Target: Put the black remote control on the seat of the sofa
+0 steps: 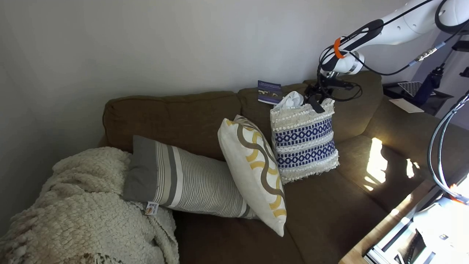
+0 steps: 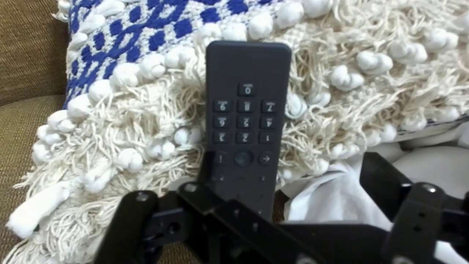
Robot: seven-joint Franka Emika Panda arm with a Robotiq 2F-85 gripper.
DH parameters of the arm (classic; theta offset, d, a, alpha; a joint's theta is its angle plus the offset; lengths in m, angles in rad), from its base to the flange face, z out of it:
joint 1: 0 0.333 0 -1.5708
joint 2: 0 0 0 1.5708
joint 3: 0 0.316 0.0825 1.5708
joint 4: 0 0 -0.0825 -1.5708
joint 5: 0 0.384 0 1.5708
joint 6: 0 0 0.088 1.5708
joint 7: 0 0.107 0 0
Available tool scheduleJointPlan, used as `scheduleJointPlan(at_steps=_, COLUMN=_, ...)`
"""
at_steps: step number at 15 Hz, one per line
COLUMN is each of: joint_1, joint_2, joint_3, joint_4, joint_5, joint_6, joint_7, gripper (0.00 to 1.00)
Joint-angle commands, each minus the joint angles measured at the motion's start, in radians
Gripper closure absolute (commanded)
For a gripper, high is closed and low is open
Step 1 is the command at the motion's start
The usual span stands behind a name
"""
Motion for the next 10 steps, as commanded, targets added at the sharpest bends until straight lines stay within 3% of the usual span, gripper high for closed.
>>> scheduleJointPlan(at_steps=1, joint_1=-0.022, joint_2=-0.037, joint_3=0.006, joint_4=-0.034, joint_5=0.014, joint_6=0.003, joint_7=-0.024, gripper=0.00)
scheduleJointPlan(at_steps=6, joint_1=-0.022, joint_2=-0.010, joint_3=-0.021, joint_4=-0.016, joint_5=-0.002, joint_6=0.029, joint_7=-0.001, gripper=0.00)
scheduleJointPlan(at_steps=10, joint_1=-0.050, joint_2=0.025, joint_3=0.006, joint_4=-0.002, joint_5=0.038, joint_6=0.050, joint_7=-0.033, gripper=0.00)
